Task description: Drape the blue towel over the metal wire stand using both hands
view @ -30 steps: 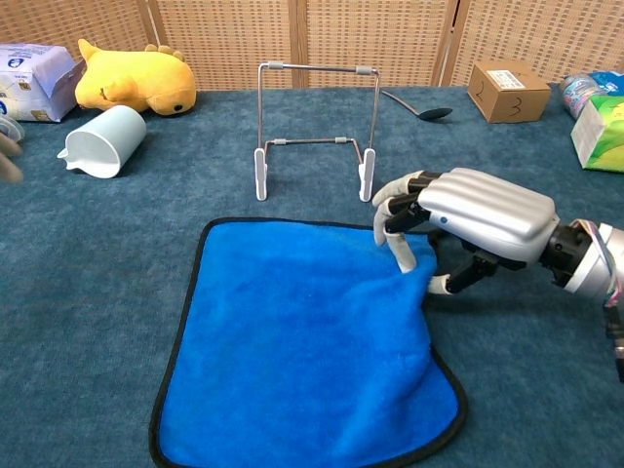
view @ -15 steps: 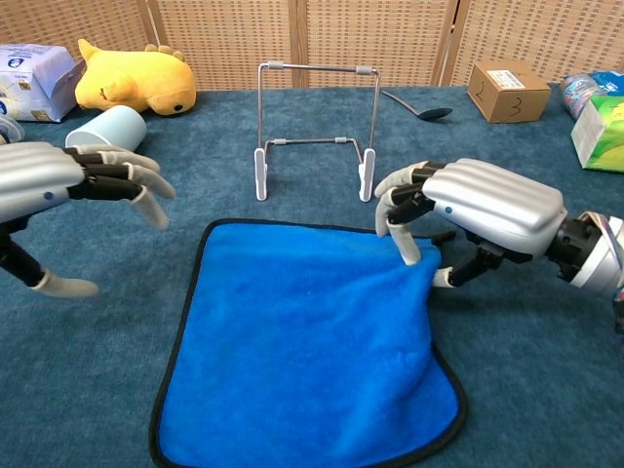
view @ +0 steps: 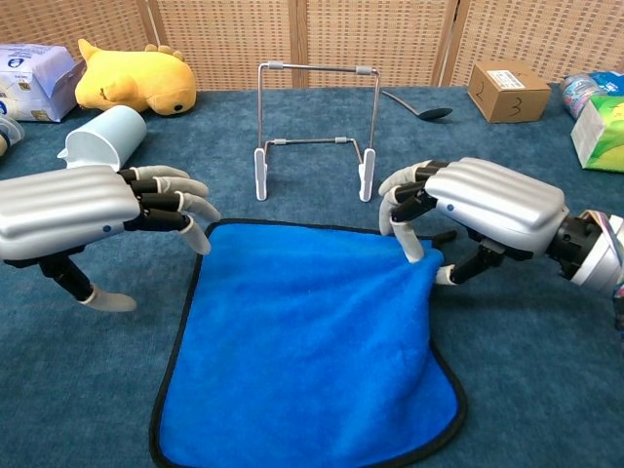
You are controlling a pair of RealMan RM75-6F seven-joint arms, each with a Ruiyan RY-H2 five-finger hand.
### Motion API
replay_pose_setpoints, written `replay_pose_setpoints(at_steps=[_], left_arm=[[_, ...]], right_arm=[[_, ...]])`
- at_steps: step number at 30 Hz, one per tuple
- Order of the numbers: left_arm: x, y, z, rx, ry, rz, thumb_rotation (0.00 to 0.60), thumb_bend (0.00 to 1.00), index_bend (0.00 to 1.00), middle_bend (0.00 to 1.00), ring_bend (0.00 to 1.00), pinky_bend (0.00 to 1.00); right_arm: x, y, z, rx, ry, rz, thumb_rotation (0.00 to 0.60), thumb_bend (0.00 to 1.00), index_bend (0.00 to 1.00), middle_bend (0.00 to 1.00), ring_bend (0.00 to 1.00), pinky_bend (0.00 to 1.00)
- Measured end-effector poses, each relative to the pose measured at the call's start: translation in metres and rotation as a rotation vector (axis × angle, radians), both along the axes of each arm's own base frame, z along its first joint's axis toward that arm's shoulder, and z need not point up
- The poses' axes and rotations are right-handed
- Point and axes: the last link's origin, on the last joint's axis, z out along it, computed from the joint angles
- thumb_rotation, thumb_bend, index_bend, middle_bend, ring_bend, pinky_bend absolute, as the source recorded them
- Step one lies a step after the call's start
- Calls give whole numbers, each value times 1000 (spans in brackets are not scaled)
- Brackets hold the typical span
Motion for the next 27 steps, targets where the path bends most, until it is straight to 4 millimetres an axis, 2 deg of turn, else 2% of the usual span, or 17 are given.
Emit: replay_pose_setpoints(at_steps=[10,27], left_arm=[[4,2,-21,-26,-18,-17,600,281,258,153,84,44],[1,2,-29,3,-20,-44,600,280,135,70,18,0]], right_arm=[[-2,-1,1,-7,0,-11,600,354,852,410,209,211],[-4,-1,2,-7,-7,-23,600,357,850,410,209,213]])
